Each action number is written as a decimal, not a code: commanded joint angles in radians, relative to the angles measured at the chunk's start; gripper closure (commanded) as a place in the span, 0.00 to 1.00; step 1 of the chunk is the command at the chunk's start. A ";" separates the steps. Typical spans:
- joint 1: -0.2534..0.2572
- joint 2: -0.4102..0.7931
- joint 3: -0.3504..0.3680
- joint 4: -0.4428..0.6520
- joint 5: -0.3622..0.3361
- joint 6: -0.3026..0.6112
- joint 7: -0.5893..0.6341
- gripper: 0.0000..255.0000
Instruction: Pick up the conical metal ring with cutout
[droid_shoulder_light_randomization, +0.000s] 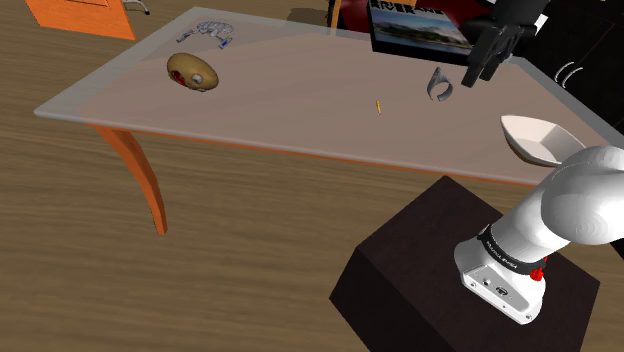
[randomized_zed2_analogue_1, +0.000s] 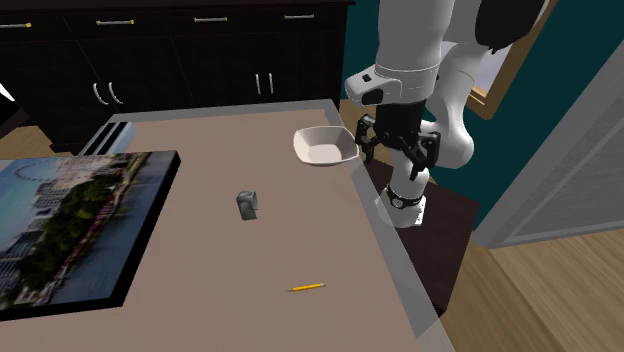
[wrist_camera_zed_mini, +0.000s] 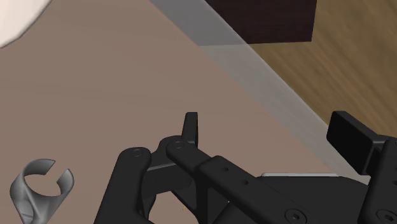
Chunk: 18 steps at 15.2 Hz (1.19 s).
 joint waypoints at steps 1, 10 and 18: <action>0.000 0.000 0.000 0.000 0.000 0.000 0.000 0.00; -0.027 0.187 -0.169 0.032 -0.136 0.184 -0.240 0.00; -0.026 0.424 -0.310 0.151 -0.175 0.340 -0.449 0.00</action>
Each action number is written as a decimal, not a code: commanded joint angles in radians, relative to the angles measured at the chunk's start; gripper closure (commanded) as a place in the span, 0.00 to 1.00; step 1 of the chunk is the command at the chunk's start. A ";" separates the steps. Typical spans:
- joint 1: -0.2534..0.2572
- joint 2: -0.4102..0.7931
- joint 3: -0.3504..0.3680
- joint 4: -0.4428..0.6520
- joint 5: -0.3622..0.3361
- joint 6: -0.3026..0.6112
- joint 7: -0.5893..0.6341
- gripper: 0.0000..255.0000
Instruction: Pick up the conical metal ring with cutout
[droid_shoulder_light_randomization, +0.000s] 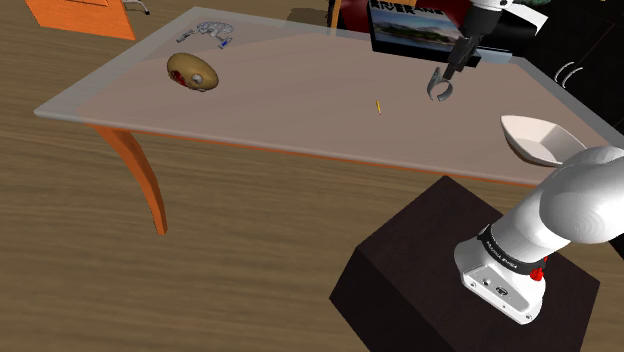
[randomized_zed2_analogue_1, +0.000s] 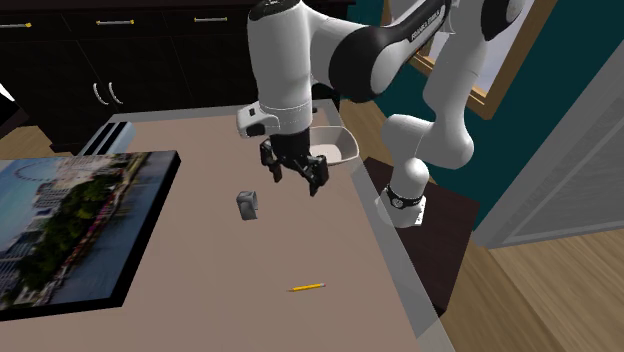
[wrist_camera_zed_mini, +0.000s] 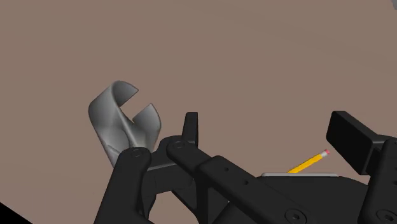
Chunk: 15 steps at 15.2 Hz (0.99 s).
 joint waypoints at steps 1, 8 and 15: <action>0.002 0.073 -0.039 0.049 0.001 0.035 -0.062 0.00; 0.006 0.329 -0.141 0.230 0.072 0.131 -0.266 0.00; 0.001 0.382 -0.152 0.195 0.095 0.217 -0.297 0.00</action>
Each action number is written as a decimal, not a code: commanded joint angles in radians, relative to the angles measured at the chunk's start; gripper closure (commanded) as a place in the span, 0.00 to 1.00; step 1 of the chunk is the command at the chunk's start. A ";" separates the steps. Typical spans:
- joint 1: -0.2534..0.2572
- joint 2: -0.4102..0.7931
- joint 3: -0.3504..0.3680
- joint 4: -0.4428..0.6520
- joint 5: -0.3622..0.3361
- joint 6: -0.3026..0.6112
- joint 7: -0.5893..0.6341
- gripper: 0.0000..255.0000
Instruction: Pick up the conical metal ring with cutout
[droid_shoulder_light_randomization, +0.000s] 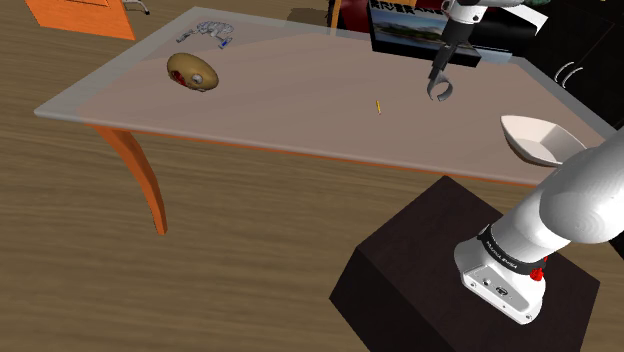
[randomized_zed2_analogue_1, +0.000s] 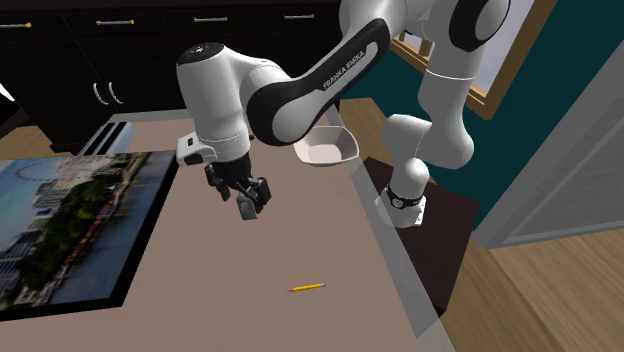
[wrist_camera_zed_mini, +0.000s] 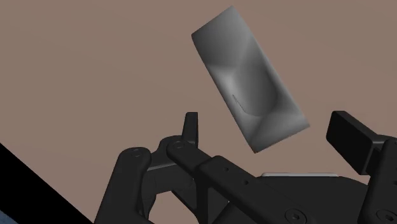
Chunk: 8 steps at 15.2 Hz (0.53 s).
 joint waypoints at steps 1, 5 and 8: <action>-0.001 0.010 -0.002 -0.018 0.005 0.028 -0.004 0.00; -0.002 0.011 -0.003 -0.025 0.005 0.035 -0.006 1.00; -0.002 0.011 -0.003 -0.025 0.005 0.035 -0.006 1.00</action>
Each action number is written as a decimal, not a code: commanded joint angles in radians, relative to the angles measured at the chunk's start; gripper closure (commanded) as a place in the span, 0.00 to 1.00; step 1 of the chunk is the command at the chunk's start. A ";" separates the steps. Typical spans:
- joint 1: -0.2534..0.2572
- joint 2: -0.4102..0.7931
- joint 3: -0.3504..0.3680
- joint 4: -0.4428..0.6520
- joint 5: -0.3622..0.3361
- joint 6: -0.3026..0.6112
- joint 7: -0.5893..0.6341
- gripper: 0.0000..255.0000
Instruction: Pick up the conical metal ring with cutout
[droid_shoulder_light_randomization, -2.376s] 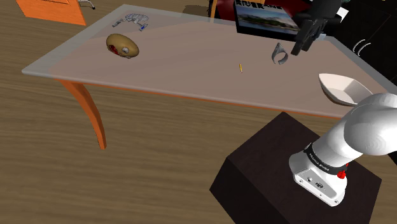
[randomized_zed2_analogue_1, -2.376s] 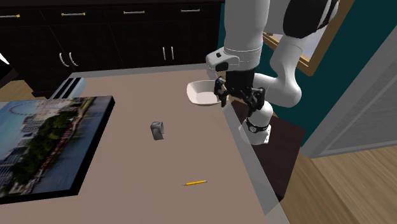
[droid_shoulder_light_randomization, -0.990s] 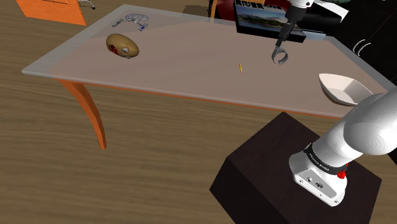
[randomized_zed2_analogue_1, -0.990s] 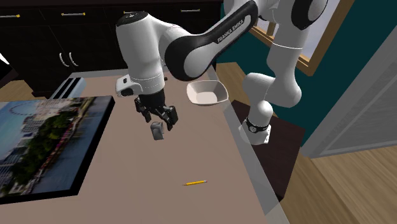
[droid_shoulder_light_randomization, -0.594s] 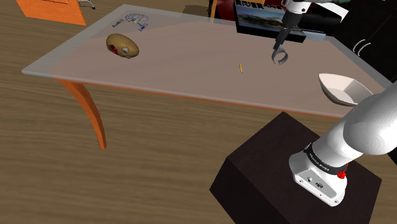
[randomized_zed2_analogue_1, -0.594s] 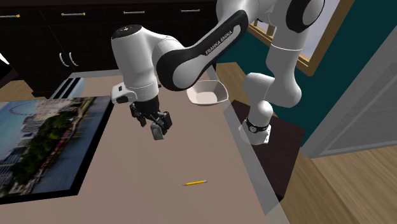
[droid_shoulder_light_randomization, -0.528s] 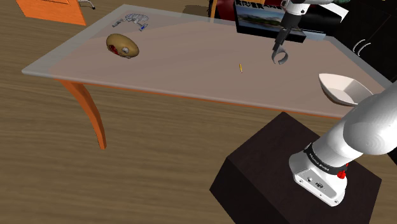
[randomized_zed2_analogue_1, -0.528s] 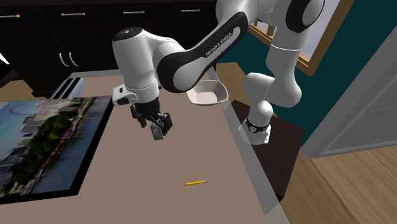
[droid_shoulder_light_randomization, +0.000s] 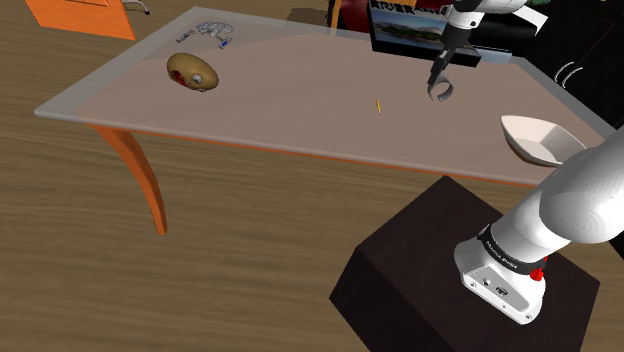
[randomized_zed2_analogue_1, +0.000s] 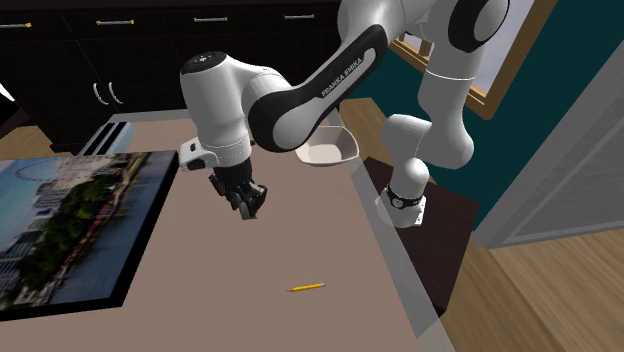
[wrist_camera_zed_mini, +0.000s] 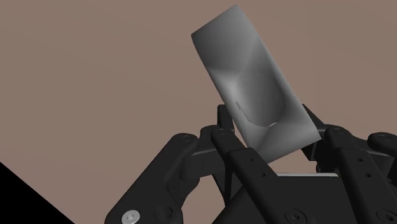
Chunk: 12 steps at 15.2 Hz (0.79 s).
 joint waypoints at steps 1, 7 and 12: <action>0.000 0.000 0.000 -0.001 0.000 0.000 0.000 1.00; 0.001 -0.007 0.002 0.019 -0.003 -0.026 0.004 1.00; 0.002 -0.027 0.006 0.067 -0.012 -0.092 0.010 1.00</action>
